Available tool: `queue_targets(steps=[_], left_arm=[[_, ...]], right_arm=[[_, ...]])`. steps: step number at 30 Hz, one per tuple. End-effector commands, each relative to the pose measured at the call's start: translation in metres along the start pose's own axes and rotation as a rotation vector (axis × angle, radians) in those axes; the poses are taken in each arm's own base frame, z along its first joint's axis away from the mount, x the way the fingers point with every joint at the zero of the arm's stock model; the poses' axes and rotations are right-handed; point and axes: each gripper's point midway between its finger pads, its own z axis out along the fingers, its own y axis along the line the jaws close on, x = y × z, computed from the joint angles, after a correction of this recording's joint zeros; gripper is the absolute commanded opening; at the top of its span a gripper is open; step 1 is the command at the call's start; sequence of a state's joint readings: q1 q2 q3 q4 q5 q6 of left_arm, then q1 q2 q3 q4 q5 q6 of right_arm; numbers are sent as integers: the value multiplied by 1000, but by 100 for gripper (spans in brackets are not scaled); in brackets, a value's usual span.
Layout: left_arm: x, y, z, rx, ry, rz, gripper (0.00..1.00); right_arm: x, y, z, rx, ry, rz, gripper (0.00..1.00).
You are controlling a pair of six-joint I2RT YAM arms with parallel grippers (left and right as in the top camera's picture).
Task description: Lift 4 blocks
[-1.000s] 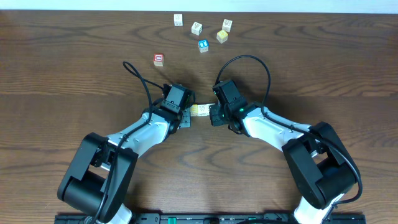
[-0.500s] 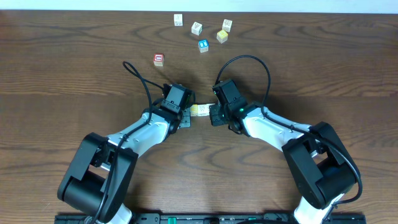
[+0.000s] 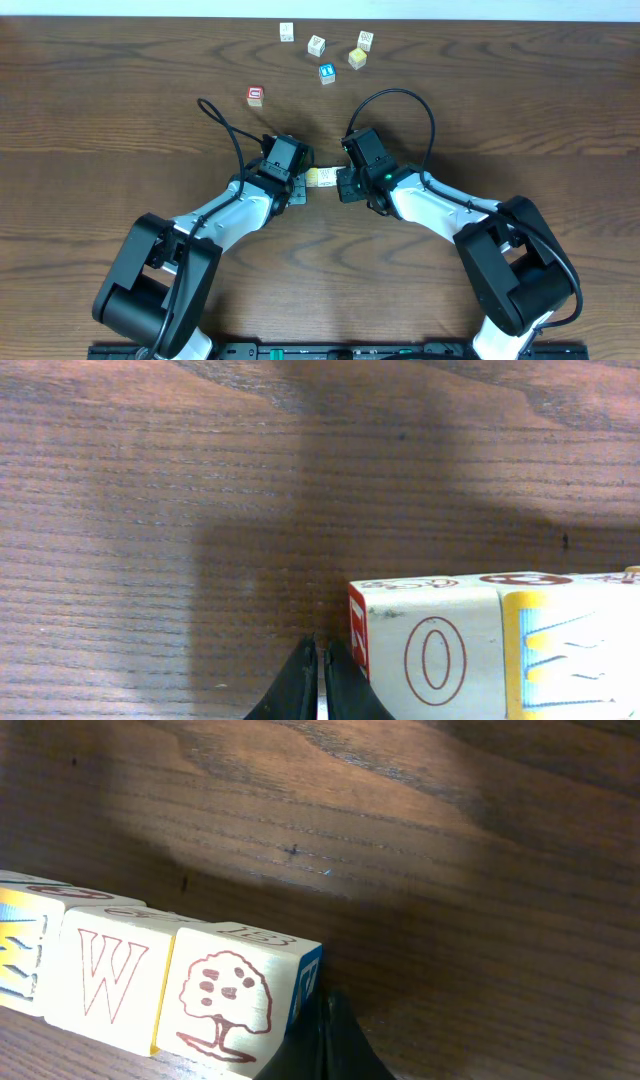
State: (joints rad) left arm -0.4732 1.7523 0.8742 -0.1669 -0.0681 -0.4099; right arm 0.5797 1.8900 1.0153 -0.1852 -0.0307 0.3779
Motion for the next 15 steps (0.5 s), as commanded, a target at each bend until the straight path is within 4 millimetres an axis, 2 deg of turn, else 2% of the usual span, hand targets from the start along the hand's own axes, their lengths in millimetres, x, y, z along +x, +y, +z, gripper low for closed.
queue_targets(steps=[1,15], left_arm=[[-18,-35,-15,110,-51,48,8],[-24,-30,-18,81,-82,55,7]], right_arm=[[24,59,2,-217,91,-80,1],[24,59,2,-217,91,-80,1]])
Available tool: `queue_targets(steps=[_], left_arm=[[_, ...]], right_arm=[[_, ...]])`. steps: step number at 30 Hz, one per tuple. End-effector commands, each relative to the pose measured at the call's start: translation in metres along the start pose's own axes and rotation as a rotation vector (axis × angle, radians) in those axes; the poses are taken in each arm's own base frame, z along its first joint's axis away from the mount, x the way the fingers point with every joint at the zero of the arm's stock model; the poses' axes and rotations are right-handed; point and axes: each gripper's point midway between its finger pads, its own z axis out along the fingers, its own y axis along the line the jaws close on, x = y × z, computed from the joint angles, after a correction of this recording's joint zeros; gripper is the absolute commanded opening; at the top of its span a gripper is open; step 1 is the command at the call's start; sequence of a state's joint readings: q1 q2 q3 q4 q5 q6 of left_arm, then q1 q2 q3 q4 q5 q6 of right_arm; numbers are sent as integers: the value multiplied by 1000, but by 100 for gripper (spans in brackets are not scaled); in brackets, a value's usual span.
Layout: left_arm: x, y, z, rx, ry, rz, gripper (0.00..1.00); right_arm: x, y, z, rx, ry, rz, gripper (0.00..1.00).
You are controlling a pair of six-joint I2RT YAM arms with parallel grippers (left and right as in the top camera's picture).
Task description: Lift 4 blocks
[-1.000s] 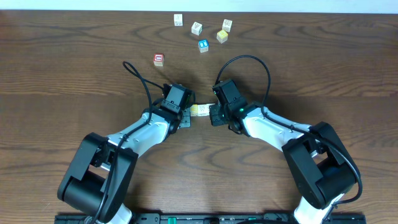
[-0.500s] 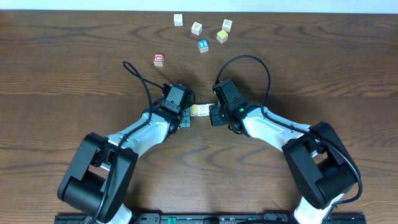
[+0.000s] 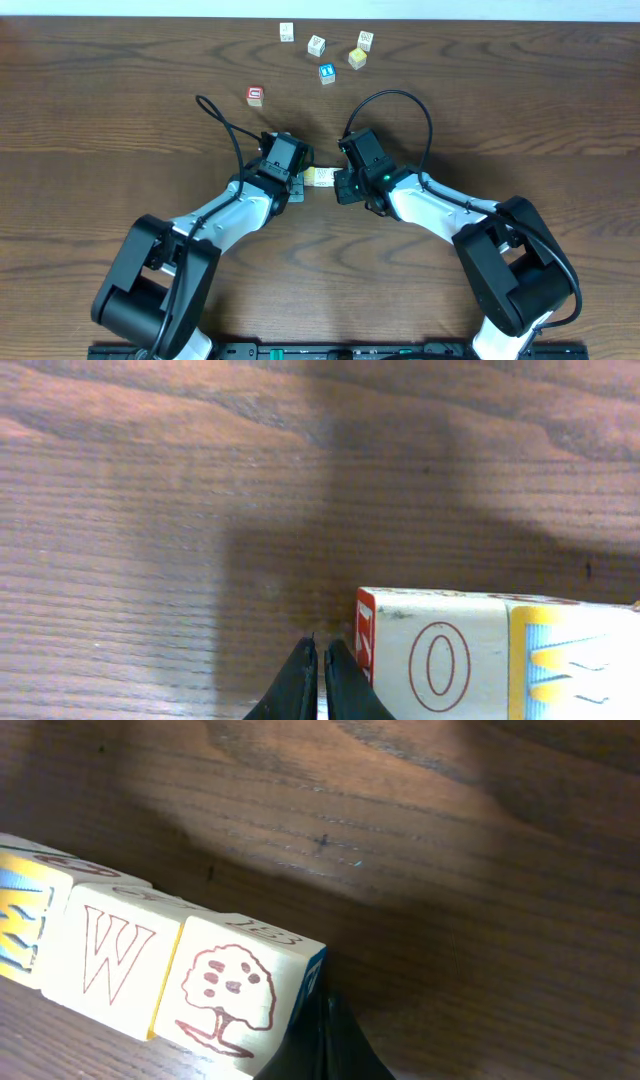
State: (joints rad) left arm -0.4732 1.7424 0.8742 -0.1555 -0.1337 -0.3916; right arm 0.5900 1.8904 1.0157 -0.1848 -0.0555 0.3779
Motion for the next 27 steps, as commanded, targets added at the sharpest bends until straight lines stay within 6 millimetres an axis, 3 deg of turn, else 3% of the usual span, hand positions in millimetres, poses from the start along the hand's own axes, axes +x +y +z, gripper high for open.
queue_targets(steps=[1,17,27], left_arm=[[-16,-38,-16,133,-34,37,7],[2,-69,-23,185,-21,112,7],[4,-70,-22,189,-20,85,7]], right_arm=[[20,51,3,-190,79,-71,1],[18,37,4,-147,80,-52,1],[19,35,4,-143,85,-47,1]])
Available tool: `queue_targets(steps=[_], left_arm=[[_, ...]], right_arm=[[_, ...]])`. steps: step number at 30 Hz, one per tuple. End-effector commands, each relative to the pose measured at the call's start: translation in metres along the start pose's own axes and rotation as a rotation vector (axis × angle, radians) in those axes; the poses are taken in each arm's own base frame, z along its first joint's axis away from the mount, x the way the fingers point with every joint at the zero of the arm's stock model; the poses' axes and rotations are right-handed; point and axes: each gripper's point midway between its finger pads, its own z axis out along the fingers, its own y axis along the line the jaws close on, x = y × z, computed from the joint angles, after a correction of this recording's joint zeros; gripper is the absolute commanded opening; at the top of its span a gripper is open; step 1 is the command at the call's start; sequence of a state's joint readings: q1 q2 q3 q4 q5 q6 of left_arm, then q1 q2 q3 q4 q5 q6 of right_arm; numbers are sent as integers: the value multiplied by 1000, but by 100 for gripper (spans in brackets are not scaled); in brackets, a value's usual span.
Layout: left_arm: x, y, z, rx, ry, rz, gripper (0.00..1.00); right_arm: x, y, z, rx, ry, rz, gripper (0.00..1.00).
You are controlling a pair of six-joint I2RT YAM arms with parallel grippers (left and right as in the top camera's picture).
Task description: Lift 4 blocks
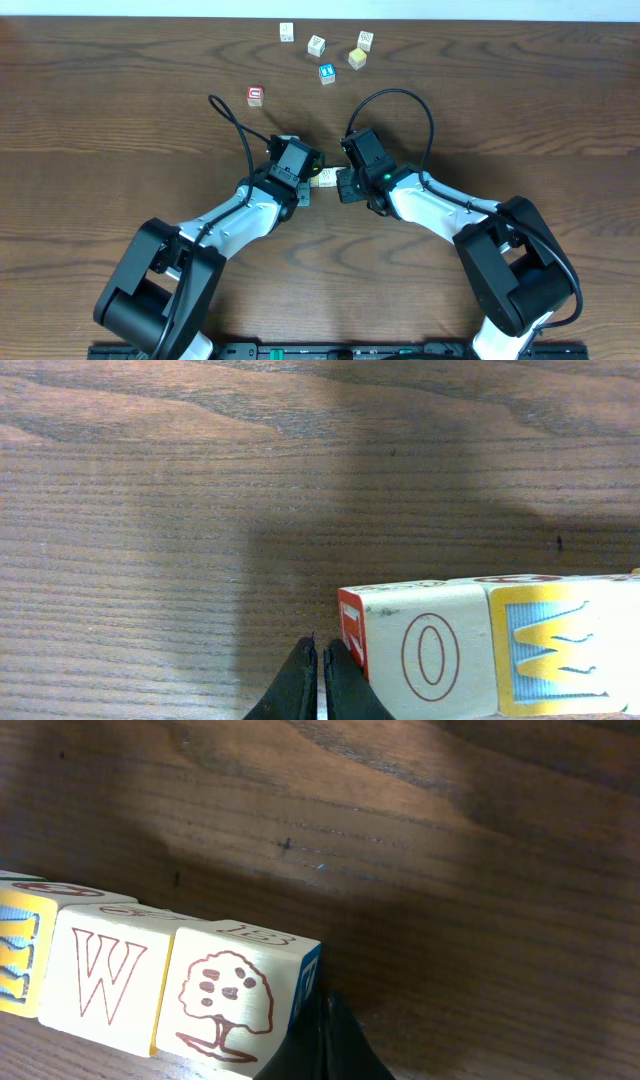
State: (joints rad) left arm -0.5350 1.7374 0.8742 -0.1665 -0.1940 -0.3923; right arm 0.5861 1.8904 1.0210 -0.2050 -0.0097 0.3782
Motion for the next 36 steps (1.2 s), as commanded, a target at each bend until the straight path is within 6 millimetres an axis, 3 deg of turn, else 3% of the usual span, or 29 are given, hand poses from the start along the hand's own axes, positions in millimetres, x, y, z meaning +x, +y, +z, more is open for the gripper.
queue_targets(steps=[1,29,36], left_arm=[[-5,-58,-18,217,-6,17,7],[-3,-64,-19,250,8,-50,7],[10,-58,-14,235,32,-46,7]], right_arm=[[20,45,3,-192,88,-53,1],[16,39,3,-175,77,-43,1],[16,39,4,-175,77,-43,1]])
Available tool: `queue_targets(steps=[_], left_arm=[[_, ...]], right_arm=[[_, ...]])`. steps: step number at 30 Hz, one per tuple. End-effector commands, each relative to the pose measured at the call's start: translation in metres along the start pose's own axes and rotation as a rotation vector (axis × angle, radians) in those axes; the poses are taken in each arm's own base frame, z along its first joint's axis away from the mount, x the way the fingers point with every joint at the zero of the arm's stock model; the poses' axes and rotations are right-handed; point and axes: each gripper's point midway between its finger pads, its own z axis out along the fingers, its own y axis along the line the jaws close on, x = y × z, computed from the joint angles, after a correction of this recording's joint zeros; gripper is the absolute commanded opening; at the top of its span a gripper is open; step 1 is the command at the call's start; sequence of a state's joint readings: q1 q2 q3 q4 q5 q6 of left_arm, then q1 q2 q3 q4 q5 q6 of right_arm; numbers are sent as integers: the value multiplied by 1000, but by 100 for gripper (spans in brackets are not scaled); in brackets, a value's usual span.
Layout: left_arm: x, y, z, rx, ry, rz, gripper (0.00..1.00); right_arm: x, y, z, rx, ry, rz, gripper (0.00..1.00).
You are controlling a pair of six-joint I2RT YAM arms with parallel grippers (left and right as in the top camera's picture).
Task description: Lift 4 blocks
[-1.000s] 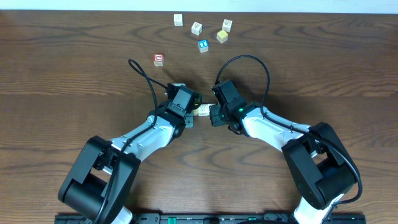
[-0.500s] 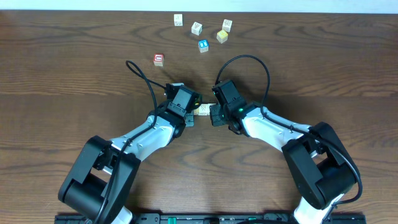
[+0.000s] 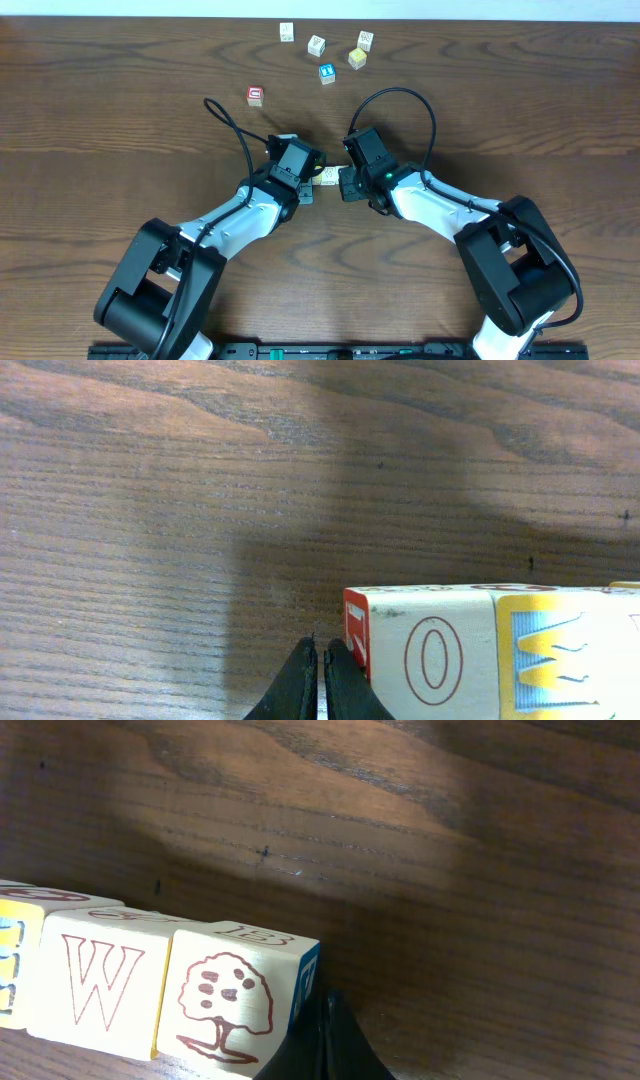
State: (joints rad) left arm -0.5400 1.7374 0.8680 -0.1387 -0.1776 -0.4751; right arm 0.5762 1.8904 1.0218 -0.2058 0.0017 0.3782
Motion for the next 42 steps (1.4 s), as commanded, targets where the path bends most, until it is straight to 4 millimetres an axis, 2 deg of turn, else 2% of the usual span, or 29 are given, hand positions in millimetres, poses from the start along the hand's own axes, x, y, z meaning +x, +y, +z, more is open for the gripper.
queue_targets(steps=[1,12,16,26,29,42], left_arm=[[17,-51,-13,205,54,36,7],[17,-50,-12,208,49,32,8],[17,-51,-12,208,48,31,13],[17,-51,-12,208,48,32,17],[17,-51,-12,208,48,32,8],[17,-50,-12,204,46,32,8]], right_arm=[[19,44,3,-190,83,-52,1],[19,44,3,-190,83,-51,1],[19,44,3,-190,83,-51,1],[19,44,3,-190,83,-51,1],[19,44,3,-190,83,-52,1],[19,44,3,-189,83,-52,1]])
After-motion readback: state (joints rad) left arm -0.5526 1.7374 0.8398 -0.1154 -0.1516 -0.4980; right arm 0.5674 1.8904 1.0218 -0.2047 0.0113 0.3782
